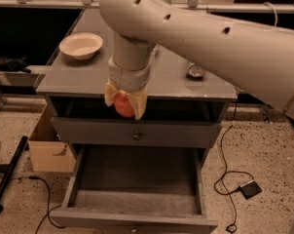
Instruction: Place apple into middle drawer
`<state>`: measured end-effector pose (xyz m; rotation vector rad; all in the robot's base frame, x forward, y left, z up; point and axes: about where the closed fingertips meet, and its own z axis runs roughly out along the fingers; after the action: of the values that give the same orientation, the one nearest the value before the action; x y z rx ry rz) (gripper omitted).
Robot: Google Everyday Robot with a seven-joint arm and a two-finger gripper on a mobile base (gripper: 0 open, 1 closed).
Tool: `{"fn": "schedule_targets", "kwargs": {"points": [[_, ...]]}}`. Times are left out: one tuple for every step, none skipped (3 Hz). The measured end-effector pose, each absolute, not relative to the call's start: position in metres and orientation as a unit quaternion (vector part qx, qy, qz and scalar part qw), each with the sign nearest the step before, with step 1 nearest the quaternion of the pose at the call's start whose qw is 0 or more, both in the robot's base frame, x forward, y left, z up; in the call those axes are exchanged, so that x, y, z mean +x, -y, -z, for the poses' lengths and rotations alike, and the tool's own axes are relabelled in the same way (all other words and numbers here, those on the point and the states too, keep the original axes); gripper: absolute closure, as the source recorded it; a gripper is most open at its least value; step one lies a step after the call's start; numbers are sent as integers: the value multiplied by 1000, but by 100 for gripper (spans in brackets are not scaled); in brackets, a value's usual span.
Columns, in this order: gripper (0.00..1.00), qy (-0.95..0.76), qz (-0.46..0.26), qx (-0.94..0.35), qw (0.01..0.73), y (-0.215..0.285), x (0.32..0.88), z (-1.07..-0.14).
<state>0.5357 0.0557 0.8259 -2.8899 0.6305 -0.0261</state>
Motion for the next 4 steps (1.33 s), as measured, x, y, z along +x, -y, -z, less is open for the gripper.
{"fn": "schedule_targets", "kwargs": {"points": [[100, -239, -23, -966, 94, -37, 512, -806], [100, -263, -51, -959, 95, -20, 492, -790], [100, -263, -51, -959, 95, -20, 492, -790], [100, -281, -61, -954, 84, -1, 477, -779]]}}
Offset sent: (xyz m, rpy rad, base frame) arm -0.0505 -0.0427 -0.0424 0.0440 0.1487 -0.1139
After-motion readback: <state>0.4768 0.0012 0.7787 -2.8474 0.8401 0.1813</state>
